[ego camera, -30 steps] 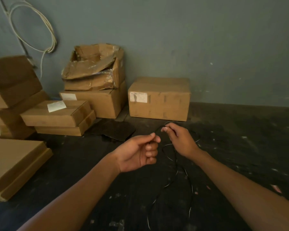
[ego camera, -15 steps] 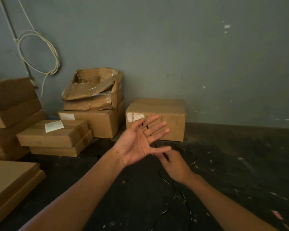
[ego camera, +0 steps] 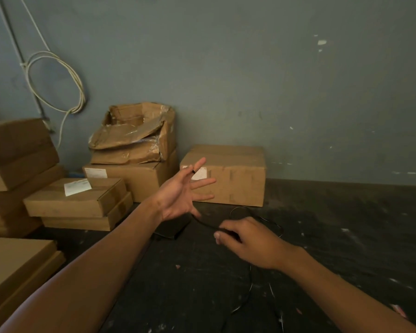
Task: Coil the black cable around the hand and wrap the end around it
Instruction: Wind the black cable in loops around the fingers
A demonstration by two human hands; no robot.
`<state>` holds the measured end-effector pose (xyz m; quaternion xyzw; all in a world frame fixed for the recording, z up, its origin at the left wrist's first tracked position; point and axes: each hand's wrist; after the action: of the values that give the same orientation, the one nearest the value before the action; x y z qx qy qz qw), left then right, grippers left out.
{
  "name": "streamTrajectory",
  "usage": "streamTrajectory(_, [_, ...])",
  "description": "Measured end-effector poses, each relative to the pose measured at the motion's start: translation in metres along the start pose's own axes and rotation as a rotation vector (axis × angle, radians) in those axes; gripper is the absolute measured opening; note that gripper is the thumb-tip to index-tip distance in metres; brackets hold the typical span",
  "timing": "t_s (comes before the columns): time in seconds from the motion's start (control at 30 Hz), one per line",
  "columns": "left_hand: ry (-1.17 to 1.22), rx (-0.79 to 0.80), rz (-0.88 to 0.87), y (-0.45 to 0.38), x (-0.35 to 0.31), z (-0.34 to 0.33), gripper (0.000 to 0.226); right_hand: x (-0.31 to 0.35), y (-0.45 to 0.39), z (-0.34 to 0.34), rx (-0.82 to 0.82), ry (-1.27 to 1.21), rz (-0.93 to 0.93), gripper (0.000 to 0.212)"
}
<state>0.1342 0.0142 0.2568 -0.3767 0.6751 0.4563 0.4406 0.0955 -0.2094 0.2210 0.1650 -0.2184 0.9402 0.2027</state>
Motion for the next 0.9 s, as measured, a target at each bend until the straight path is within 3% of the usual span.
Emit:
streamTrajectory(0.23, [0.000,-0.046,0.058,-0.008,0.020,-0.006,0.041,0.016,-0.009,0.057,-0.006,0.100,0.015,0.016])
streamTrajectory(0.5, [-0.298,0.438,0.245,0.007,0.025,-0.037,0.047,0.004,-0.023,0.108,-0.174,0.234,0.034,0.013])
streamTrajectory(0.77, [-0.315,0.781,0.268,0.026,0.016,-0.056,0.055,-0.004,-0.024,0.110,-0.216,0.144,0.066,0.010])
streamTrajectory(0.9, [-0.274,0.867,0.218,0.034,0.005,-0.063,0.053,-0.015,-0.020,0.105,-0.226,0.038,0.049,0.015])
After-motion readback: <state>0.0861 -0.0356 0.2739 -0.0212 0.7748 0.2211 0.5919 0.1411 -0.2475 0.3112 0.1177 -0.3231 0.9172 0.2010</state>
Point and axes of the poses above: each hand's wrist, its own y-axis away from the middle knuckle, its own z-axis out of the back of the hand, x = y × z, and after that the axes turned 15 degrees about z, right-handed
